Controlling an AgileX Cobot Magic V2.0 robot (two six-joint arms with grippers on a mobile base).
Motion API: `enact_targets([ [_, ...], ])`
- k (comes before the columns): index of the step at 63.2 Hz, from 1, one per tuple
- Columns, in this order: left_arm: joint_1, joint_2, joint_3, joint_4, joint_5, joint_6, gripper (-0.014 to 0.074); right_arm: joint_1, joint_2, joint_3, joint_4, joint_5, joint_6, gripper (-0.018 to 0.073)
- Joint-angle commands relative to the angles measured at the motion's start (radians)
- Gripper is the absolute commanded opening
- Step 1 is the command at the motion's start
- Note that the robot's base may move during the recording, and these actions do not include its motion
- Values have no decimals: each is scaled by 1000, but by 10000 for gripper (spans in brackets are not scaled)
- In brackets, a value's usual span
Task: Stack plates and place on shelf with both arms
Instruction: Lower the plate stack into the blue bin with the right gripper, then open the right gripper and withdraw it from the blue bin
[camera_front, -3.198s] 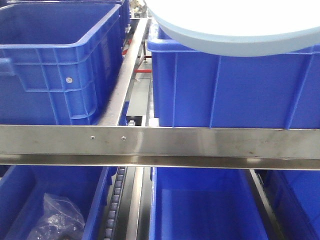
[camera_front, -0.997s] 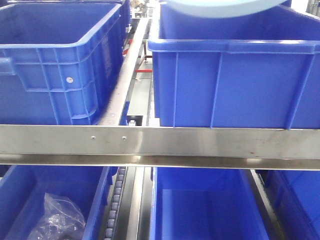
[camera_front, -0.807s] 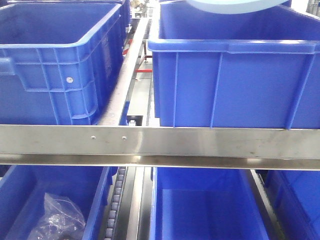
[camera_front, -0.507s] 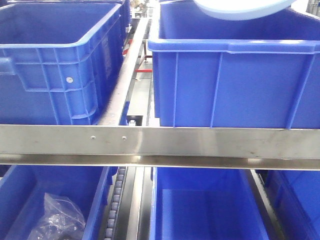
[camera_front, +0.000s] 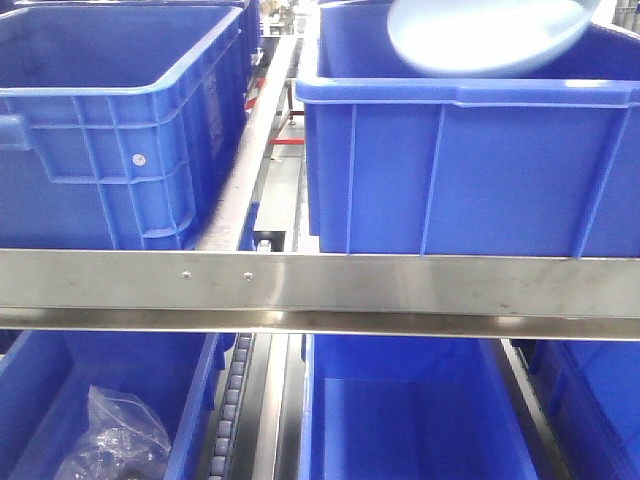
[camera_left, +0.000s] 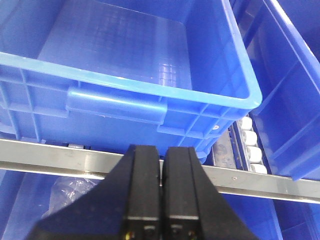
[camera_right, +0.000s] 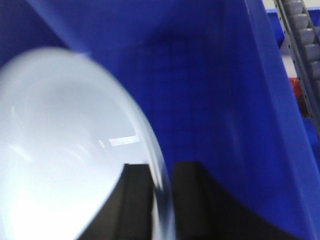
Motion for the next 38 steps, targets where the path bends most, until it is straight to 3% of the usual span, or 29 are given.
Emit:
enact_targets([
  [1,-5,-2,-29,-6,-76,1,90,-8,-48,-43,2,-101,-7,496],
  [7,-5,-2,-29,-6,-76,1,90,-8,-57,-43,2,-96,-7,617],
  [20,-5,-2,-29,-6,-76,1,90,-6,-144,-33,2,-51,-7,566],
  [30,-5,-2,-29,-6,-76,1,90,-6,-281,49,2,-37,-7,441],
  [38,-5,-2,-29,-6,-76,1,90,-6,-452,210,2,-60,-7,216],
])
